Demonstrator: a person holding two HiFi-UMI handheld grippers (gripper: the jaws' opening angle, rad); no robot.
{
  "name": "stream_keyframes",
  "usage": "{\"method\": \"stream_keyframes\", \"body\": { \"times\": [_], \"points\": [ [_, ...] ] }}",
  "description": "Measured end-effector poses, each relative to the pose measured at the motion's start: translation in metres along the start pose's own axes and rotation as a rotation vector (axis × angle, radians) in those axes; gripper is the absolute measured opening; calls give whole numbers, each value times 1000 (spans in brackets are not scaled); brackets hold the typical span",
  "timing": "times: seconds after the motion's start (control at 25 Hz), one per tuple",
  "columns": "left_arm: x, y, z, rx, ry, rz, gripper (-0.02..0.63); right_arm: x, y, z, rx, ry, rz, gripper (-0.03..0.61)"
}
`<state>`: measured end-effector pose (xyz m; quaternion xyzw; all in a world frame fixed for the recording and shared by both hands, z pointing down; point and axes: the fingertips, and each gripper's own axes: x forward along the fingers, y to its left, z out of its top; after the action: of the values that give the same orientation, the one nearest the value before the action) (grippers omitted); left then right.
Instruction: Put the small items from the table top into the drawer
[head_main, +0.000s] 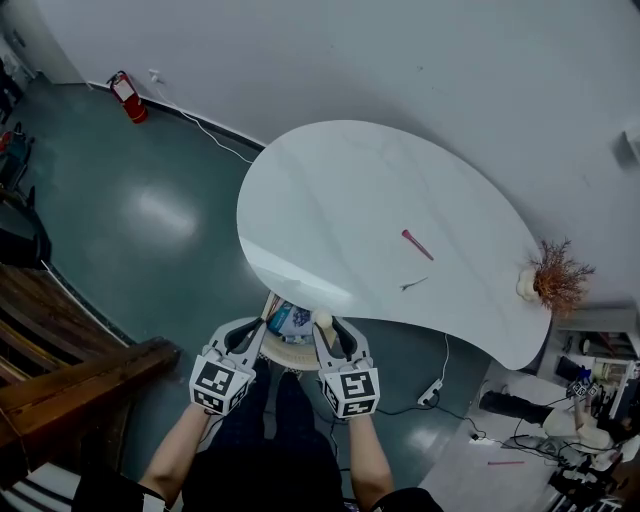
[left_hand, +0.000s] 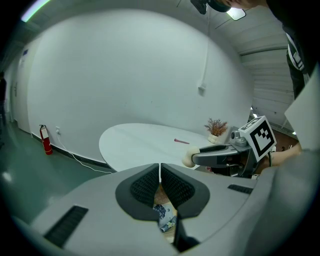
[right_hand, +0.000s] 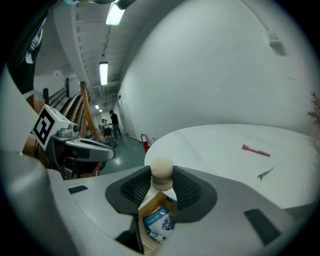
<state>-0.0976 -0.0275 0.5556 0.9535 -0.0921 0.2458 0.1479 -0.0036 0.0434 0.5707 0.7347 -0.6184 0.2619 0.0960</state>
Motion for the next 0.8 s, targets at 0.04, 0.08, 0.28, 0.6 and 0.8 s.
{"method": "stream_keyframes", "body": {
  "times": [0.04,0.08,0.28,0.6,0.8],
  "points": [
    [-1,2,-3,-3,2,2,26,2,2,-4,-3,7,4,152],
    [-1,3,-5,-6,3,4,26,5,4,-7,-6,14,10,152],
    [-2,10,-21,-23,14,7,26,14,16,-28,-13,49,39,152],
    [-2,20,-49,-31,18,21,26,33,23,-73,-21,96,47,152],
    [-6,33,-68,-36,22,39,26,46,32,-93,-52,121,50,152]
  ]
}}
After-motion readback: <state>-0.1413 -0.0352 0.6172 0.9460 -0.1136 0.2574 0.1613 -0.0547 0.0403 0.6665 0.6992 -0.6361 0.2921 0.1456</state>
